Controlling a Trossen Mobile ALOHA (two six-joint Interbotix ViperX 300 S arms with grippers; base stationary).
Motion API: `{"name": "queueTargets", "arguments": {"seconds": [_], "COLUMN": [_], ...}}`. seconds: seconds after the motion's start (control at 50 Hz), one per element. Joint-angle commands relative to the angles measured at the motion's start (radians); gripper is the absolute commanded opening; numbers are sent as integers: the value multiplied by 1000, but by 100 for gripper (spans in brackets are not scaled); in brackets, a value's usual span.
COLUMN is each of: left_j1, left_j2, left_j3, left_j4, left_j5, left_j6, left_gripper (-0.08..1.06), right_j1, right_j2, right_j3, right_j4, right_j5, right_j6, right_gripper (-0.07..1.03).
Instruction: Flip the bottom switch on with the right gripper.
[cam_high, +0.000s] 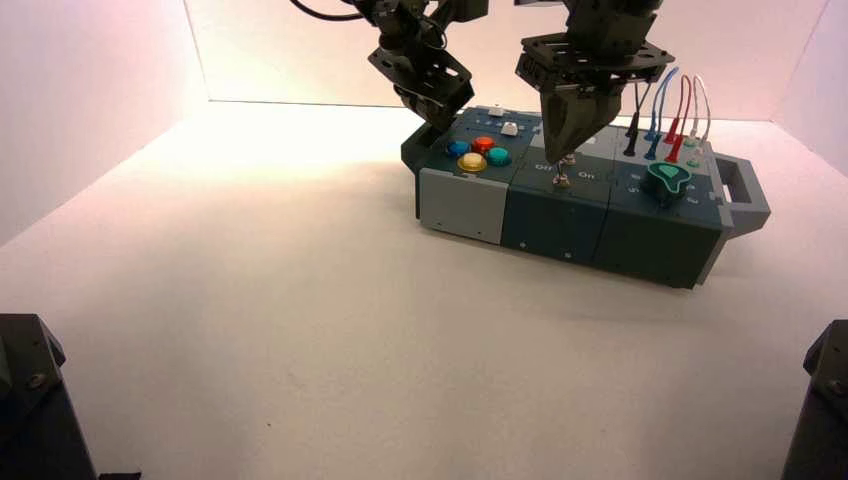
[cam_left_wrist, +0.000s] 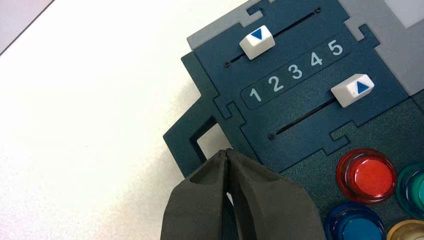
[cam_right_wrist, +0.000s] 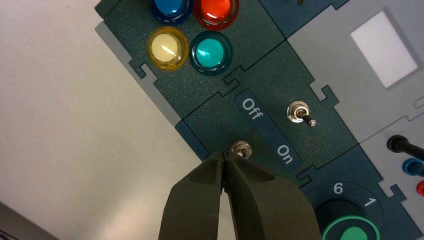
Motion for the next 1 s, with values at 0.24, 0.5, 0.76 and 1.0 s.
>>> {"name": "queueTargets", "arguments": {"seconds": [0.24, 0.5, 0.76, 1.0], "left_j1": [20, 18, 18, 18], "left_j2": [-9, -9, -11, -9], "left_j3": [-8, -3, -3, -8], "left_j4": [3, 2, 3, 2], "left_j5": [3, 3, 3, 3], "left_j6": [-2, -2, -2, -2], "left_gripper": [-3, -3, -3, -3], "right_j1": [3, 0, -2, 3], "right_j2": [-6, -8, -11, 15], "right_j3": [-20, -17, -21, -74], "right_j4": [-18, -29, -48, -43], "right_j5": [6, 15, 21, 25], "right_j6": [-2, 0, 5, 5], "right_gripper": [-2, -2, -2, -2]}}
